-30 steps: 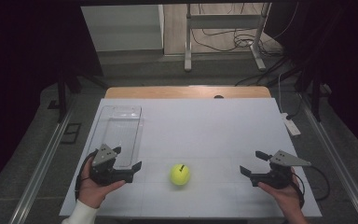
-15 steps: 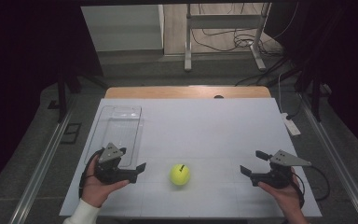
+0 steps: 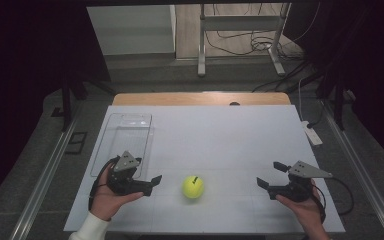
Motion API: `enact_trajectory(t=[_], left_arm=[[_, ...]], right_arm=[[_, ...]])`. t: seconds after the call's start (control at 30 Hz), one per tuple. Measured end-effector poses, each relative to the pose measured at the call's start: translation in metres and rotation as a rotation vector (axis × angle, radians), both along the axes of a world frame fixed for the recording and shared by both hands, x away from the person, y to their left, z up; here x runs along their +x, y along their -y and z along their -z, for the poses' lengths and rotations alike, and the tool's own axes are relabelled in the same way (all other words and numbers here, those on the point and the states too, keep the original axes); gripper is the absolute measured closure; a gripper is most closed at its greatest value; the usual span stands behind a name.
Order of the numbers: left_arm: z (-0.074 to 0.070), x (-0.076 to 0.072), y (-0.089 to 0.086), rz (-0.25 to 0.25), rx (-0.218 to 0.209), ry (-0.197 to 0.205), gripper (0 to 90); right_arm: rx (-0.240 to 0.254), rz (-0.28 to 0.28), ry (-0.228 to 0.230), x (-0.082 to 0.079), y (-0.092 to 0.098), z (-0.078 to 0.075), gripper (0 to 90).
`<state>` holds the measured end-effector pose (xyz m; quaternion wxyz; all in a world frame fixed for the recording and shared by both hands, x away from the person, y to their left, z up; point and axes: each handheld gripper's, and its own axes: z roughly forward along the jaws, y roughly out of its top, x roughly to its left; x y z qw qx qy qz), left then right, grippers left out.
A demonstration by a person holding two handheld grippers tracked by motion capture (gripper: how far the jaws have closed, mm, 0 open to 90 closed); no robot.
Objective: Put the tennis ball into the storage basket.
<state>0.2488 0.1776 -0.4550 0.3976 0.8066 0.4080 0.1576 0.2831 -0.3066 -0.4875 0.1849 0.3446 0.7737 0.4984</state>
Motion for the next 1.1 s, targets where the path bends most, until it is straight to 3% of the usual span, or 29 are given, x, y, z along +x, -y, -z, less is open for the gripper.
enact_trajectory(t=[1.1], left_arm=[[-0.011,0.013,0.024,0.074,0.018,0.004,9.3]], right_arm=[[-0.016,-0.010,-0.014,0.001,-0.004,0.002,11.7]])
